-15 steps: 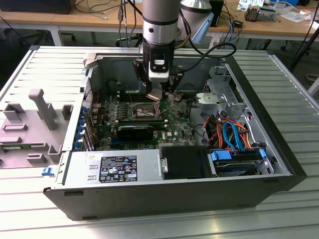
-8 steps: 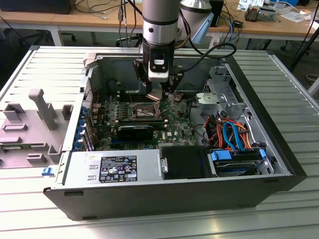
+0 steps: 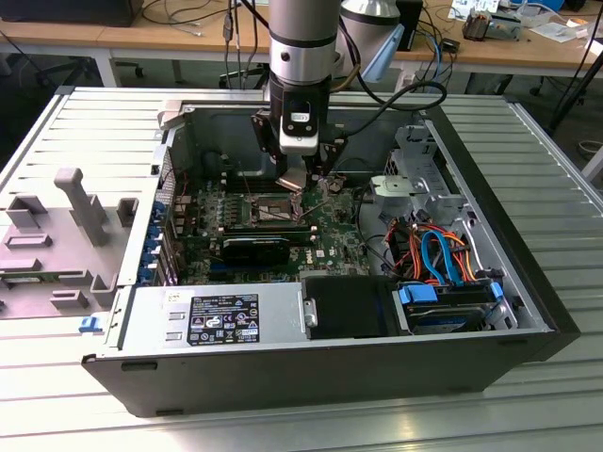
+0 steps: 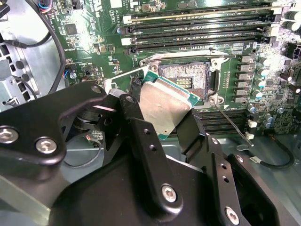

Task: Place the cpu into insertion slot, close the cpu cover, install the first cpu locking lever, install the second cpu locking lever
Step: 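Place the cpu into insertion slot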

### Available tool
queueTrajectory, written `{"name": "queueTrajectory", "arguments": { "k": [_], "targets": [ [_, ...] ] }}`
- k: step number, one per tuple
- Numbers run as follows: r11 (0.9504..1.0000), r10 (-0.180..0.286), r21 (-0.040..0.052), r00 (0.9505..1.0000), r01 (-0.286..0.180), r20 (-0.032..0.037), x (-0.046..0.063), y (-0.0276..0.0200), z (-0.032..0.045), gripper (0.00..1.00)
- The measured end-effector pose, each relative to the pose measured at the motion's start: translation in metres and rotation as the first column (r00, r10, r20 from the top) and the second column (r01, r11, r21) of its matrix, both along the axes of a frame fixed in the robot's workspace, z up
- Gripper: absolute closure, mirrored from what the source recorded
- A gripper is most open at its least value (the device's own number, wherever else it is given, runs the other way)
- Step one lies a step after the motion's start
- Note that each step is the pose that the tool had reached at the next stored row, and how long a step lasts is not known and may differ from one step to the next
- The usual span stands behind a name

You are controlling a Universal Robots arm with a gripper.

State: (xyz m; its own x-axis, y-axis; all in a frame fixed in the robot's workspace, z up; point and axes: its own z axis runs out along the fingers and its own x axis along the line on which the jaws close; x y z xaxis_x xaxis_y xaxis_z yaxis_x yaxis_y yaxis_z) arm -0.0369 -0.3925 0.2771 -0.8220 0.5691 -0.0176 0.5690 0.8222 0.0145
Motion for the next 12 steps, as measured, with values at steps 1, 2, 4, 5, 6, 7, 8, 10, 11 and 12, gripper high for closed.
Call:
{"name": "queueTrajectory", "arguments": {
  "k": [1, 2, 4, 5, 6, 7, 8, 10, 11, 12],
  "targets": [
    [1.0, -0.001, -0.0002, 1.0, 0.001, 0.0, 0.0, 0.0, 0.0, 0.46],
    [1.0, -0.002, -0.0004, 1.0, 0.002, 0.0001, 0.0, 0.0, 0.0, 0.46],
    [1.0, -0.004, -0.0009, 1.0, 0.004, 0.0, 0.0, 0.0, 0.0, 0.46],
    [1.0, -0.006, -0.0013, 1.0, 0.006, 0.0, 0.0, 0.0, 0.0, 0.46],
    [1.0, -0.007, -0.0016, 1.0, 0.007, 0.0, 0.0, 0.0, 0.0, 0.46],
    [1.0, -0.008, -0.002, 1.0, 0.008, 0.0001, 0.0, 0.0, 0.0, 0.46],
    [1.0, -0.009, -0.0023, 1.0, 0.009, 0.0, 0.0, 0.0, 0.0, 0.46],
    [0.9999, -0.011, -0.0031, 0.9999, 0.011, 0.0001, 0.0, 0.0, 0.0, 0.46],
    [0.9999, -0.012, -0.0035, 0.9999, 0.012, 0.0001, 0.0, 0.0, 0.0, 0.46],
    [0.9999, -0.014, -0.004, 0.9999, 0.014, 0.0, 0.0, 0.0, 0.0, 0.46]
  ]
}}
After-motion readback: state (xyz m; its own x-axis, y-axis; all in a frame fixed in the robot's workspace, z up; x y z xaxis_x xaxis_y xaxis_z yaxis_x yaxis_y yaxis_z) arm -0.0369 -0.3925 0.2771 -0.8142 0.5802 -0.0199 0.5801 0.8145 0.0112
